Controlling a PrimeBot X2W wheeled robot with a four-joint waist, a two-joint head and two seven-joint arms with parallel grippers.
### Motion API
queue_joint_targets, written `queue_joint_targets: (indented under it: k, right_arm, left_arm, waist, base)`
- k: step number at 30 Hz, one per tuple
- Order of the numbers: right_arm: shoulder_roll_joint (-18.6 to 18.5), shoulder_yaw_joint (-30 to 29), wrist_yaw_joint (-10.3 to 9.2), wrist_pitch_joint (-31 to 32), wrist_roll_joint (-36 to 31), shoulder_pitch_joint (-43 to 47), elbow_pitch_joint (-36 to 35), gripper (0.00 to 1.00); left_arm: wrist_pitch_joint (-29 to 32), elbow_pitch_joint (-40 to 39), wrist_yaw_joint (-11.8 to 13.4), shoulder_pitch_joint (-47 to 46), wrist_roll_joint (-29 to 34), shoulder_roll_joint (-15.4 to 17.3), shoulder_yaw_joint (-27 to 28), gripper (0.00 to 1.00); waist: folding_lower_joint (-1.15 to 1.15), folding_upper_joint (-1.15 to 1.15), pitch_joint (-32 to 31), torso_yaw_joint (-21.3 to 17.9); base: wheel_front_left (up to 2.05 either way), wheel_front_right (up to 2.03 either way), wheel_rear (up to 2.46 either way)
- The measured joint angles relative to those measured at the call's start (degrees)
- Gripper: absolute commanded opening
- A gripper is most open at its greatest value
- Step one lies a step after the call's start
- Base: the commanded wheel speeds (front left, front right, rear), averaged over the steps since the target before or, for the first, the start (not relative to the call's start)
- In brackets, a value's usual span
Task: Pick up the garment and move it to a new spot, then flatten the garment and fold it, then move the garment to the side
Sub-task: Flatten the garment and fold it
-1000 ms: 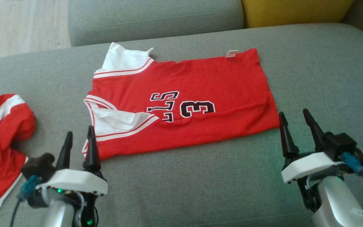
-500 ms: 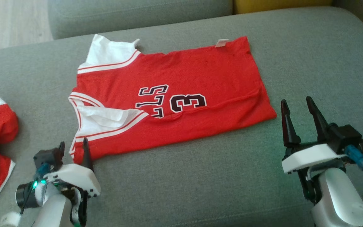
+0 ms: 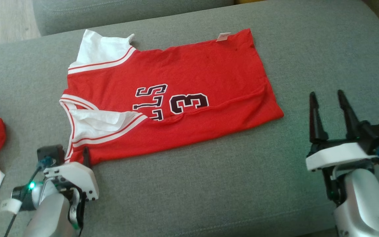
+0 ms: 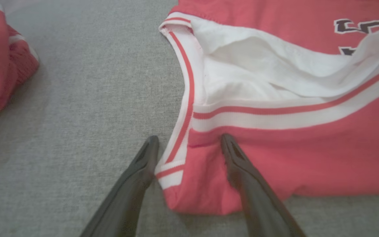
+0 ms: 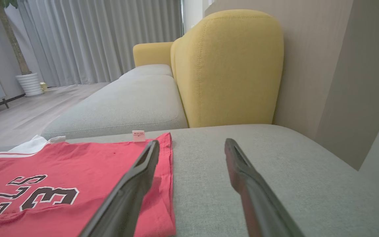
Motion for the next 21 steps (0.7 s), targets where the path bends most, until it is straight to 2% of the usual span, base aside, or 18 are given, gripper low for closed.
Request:
queue_joint_targets:
  k: [1, 2, 4, 8, 11, 15, 21]
  right_arm:
    - [0.0, -0.7, -0.01, 0.0, -0.1, -0.1, -0.1, 1.0]
    - [0.0, -1.2, 0.0, 0.0, -0.3, -0.1, -0.2, 1.0]
    - [0.1, -1.7, -0.01, 0.0, -0.4, -0.1, -0.2, 1.0]
    - [0.2, -1.8, -0.01, 1.1, -0.4, -0.1, 0.0, 1.0]
    - [0.5, -1.3, -0.01, 3.6, 0.4, -0.1, 1.4, 1.0]
    - [0.9, -1.3, -0.01, 8.1, 2.4, -0.7, 5.2, 1.0]
    - [1.0, -3.2, -0.01, 13.8, 5.4, -4.8, 13.1, 1.0]
  left_arm:
    - [0.4, 0.3, -0.5, -0.2, 0.0, 0.1, -0.2, 0.55]
    - [0.6, 0.4, -1.2, -0.4, 0.0, 0.1, -0.4, 0.0]
    - [0.6, 0.4, -2.3, -0.6, -0.1, -0.1, -1.1, 0.0]
    - [-0.7, 0.1, -2.4, -0.7, -0.2, -0.9, -1.4, 0.0]
    - [-3.9, -1.5, -2.4, -0.5, -0.9, -1.3, -1.3, 0.0]
    - [-6.9, -5.4, -2.5, -0.3, -1.5, -1.8, -1.1, 0.0]
    - [-7.7, -10.2, -3.5, 0.4, -1.5, -2.7, -2.0, 0.0]
  waist:
    - [0.0, 0.0, 0.0, 0.1]
    - [0.0, 0.0, -0.1, 0.1]
    - [0.0, 0.0, -0.2, 0.3]
    - [0.0, 0.0, -0.5, 0.8]
    - [0.0, 0.0, -0.8, 1.6]
    - [0.0, 0.0, -1.0, 3.0]
    - [0.0, 0.0, -0.6, 5.6]
  base:
    - [0.0, 0.0, 0.0]
    - [0.0, 0.0, 0.0]
    - [0.0, 0.0, 0.0]
    - [0.0, 0.0, 0.0]
    - [0.0, 0.0, 0.0]
    - [0.0, 0.0, 0.0]
    - [0.0, 0.0, 0.0]
